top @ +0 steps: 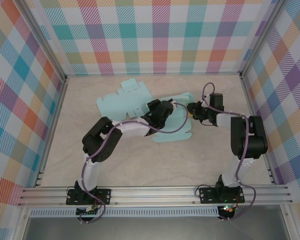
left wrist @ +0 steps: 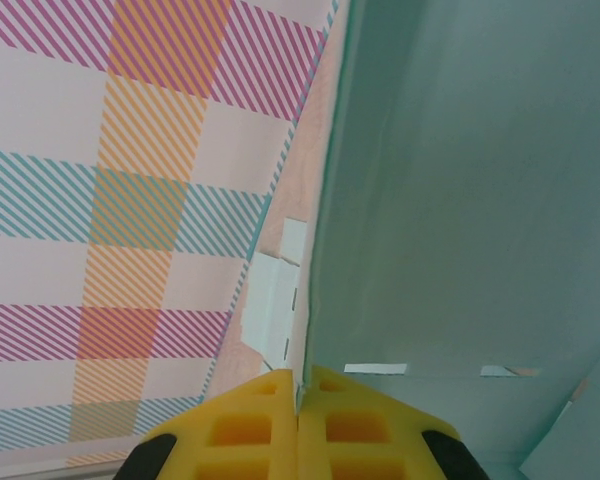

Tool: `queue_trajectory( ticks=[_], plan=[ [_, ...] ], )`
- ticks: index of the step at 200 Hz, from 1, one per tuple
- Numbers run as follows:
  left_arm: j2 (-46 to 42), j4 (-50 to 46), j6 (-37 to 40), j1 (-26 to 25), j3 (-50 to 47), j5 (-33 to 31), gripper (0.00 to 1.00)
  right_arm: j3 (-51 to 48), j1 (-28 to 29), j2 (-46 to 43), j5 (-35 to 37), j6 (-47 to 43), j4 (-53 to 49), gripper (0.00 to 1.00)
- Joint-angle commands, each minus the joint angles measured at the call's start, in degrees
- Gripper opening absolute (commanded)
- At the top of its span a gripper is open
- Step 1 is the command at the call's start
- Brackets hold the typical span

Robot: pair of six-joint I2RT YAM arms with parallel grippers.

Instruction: Fold the paper box

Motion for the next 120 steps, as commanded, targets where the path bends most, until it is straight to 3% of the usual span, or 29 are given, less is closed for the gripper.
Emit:
queue_trajectory(
  ticks=[1,56,120],
  plan=[
    [1.8,-1.5,-1.2,-1.5,2.0,0.2,0.0,0.0,1.4,1.2,-1.8,2.0,5.2,0.27],
    [2.6,-1.7,-1.2,-2.1,2.5,-0.2,0.0,-0.1,3.2,1.6,2.4,0.5,0.0,0.3],
    [2.7,1.7,1.6,-2.1,1.2,-1.7,0.0,-2.1,1.3,-5.9,9.2,-5.1,-11.5,0.5]
  ],
)
